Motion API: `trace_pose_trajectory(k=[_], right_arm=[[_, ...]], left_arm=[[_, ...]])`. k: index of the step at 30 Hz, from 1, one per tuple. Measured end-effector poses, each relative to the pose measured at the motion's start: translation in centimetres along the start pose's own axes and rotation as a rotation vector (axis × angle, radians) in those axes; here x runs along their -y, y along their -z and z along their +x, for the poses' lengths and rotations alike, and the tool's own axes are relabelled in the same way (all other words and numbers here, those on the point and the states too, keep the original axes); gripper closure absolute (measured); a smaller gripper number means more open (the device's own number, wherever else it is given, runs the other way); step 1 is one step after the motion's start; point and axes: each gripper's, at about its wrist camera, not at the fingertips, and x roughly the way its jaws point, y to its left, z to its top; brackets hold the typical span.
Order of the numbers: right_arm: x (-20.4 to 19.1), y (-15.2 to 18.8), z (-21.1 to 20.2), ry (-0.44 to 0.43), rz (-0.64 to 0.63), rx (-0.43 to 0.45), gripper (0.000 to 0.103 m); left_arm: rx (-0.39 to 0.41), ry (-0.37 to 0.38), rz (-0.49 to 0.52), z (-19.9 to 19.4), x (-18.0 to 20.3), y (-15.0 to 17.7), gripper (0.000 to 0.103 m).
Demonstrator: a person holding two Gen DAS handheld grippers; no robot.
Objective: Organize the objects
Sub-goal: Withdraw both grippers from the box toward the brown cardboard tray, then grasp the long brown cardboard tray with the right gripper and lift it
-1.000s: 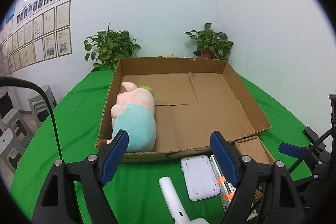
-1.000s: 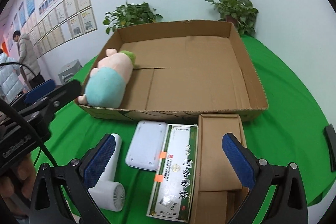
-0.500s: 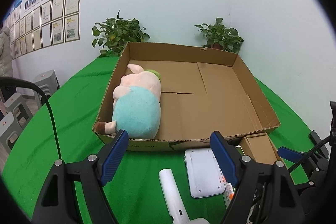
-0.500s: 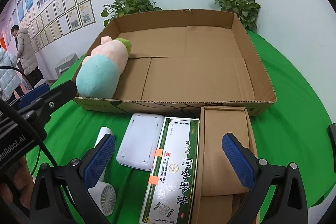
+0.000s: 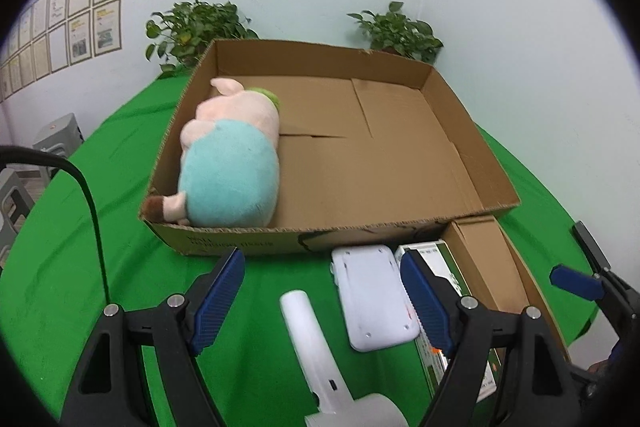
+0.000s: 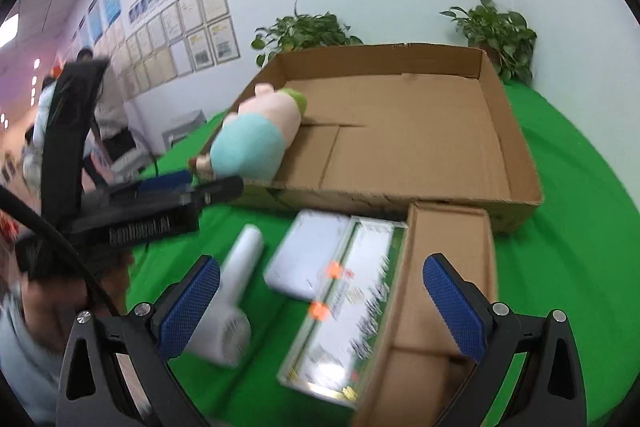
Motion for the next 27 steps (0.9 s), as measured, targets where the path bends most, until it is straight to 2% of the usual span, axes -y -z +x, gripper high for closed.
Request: trace_pose_trajectory(k=[4,7,11,15,18,21,23,27], right_arm=[[1.4,2.5,0.1,0.014,0.051,-0.079,0.001],[2.6,4.0,-0.6,0.032,0.109,-0.092,0.001],[3.5,5.2,-1.3,0.096,0.121,-0.134,0.001],[3.4,6.5,-0.7,0.130,0.120,-0.189,0.001],[3.3,7.0,0.0,0.121,0.139,-0.209,0.001],[2.7,7.4,0.9,0.144,0.135,-0.247,0.001],[2.5,7.8,1.7,0.185,0.115,-0.281,0.001],[3.2,8.2,2.4,0.185,0.139,-0.302,0.001]], left_arm=[[-0.041,0.068,0.018,0.4,1.0,0.6,0.023],[-0.071,0.125,0.026,0.6,2.0,1.2,0.023],[-0.099,0.221,0.037,0.7,3.9,1.5,0.023],[-0.171,0.354,0.052,1.8,6.3,1.6,0.023],[-0.251,0.434,0.041,3.5,7.6,1.8,0.023],[-0.305,0.461,0.021,4.8,8.6,1.9,0.023],[-0.312,0.465,0.017,5.0,8.9,1.9,0.023],[-0.314,0.475,0.030,5.0,9.4,2.1,0.023]])
